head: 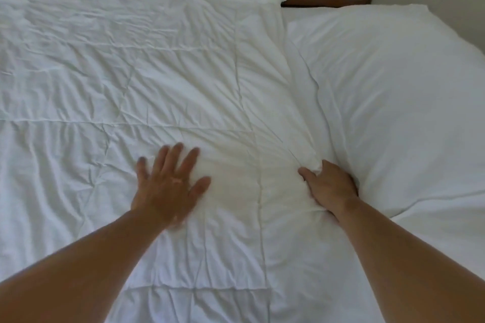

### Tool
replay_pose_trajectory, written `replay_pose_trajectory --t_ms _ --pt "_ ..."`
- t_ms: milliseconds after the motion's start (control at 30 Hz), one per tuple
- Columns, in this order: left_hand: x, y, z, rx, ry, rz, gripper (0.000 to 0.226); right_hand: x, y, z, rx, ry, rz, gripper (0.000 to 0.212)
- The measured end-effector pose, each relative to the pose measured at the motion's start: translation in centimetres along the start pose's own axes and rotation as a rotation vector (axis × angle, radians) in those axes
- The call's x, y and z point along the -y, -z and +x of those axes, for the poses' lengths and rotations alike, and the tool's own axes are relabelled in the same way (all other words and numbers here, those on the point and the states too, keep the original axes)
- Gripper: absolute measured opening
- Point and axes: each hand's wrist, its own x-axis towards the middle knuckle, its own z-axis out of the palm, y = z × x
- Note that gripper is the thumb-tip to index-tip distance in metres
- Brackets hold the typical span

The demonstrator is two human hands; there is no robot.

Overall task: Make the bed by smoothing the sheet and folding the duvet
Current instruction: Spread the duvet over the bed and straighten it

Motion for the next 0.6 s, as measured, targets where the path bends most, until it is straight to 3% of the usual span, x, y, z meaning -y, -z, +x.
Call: replay_pose_trajectory --t_ms 67,167,200,300,400,500,600 --pt "-0.1 -2.7 0.3 0.071 0.002 0.032 0.077 0.6 0.4 0.4 0.049 -0.010 -0.062 0.044" --pt "-0.2 -4.3 0.0 0.019 -0.009 0.033 0.077 3.4 2.1 2.1 0.174 -0.040 -0.074 0.052" --pt "0.0 -4.3 0.4 0.013 -0.015 0.031 0.078 4.9 2.8 3.2 0.173 -0.064 0.015 0.051" --pt "0.7 -4.3 1.8 0.047 -0.020 0.008 0.077 9.3 4.6 7.5 0.104 -0.115 0.332 0.074" --pt "0.9 -5.1 2.3 0.055 -0.036 0.005 0.077 12.4 3.2 10.7 0.172 -0.127 0.480 0.089" --pt "1.3 -5.2 2.8 0.052 -0.036 -0.003 0.077 13.1 1.6 12.5 0.250 0.018 0.153 0.080" --pt "1.3 -5.0 2.9 0.037 -0.044 -0.014 0.077 11.9 4.9 13.9 0.034 0.103 -0.091 0.072"
